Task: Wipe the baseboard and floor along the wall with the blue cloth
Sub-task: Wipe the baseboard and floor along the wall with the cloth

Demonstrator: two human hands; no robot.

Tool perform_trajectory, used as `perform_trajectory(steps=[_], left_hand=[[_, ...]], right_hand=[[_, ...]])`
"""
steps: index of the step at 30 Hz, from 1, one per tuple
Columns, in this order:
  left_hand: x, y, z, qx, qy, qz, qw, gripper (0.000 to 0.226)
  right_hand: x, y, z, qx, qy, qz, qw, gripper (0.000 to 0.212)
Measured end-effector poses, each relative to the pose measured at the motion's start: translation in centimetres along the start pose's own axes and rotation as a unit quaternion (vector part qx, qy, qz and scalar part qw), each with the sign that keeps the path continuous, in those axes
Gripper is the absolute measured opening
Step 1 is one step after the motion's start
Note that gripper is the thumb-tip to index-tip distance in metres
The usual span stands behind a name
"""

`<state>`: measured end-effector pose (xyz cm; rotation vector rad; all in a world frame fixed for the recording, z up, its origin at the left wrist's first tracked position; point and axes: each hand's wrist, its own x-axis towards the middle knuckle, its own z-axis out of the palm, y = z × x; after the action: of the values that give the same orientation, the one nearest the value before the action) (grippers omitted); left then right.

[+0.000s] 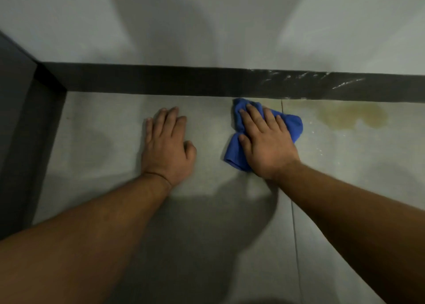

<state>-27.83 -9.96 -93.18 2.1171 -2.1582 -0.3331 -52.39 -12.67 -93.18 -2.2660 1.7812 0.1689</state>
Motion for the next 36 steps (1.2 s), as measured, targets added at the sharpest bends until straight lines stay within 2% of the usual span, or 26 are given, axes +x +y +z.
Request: perform_trajectory(steps=[4, 8, 10, 14, 19, 23, 26, 28, 32, 36], left_hand=[[-0.5, 4.4, 0.0, -0.054, 0.021, 0.053, 0.997, 0.065], [-0.2, 9.9, 1.5, -0.157, 0.039, 0.005, 0.987, 0.064], [-0.2, 10.7, 2.3, -0.154, 0.044, -0.002, 0.987, 0.064], [-0.1, 10.6, 2.7, -0.107, 0.040, -0.004, 0.993, 0.071], [-0.2, 11.1, 3.1, -0.060, 0.028, -0.007, 0.998, 0.070], [-0.2, 11.2, 3.3, -0.034, 0.020, -0.008, 0.999, 0.067], [-0.1, 11.3, 3.3, -0.025, 0.019, -0.004, 0.999, 0.066], [-0.1, 11.3, 3.3, -0.024, 0.022, -0.002, 0.999, 0.065], [-0.2, 11.3, 3.5, -0.027, 0.021, -0.009, 0.999, 0.063], [-0.1, 11.1, 3.5, -0.027, 0.018, -0.005, 0.999, 0.065]], right_hand=[[-4.2, -0.5, 1.1, -0.006, -0.022, 0.000, 1.000, 0.065], [-1.6, 0.6, 0.6, -0.017, -0.029, -0.081, 0.996, 0.063], [0.9, 2.0, -0.1, -0.032, -0.021, -0.107, 0.994, 0.063], [3.0, 5.4, -1.0, -0.039, -0.013, -0.066, 0.997, 0.062], [-2.2, 6.6, 0.0, 0.012, 0.026, 0.069, 0.997, 0.062], [-4.9, 4.3, 0.9, 0.007, -0.006, 0.023, 1.000, 0.064], [-3.0, 3.9, 0.7, -0.003, -0.016, -0.050, 0.999, 0.065], [-0.8, 4.7, 0.1, -0.010, -0.008, -0.066, 0.998, 0.064], [1.4, 6.8, -0.5, -0.010, 0.014, -0.005, 1.000, 0.063], [-1.1, 7.4, 0.0, 0.017, 0.045, 0.077, 0.996, 0.065]])
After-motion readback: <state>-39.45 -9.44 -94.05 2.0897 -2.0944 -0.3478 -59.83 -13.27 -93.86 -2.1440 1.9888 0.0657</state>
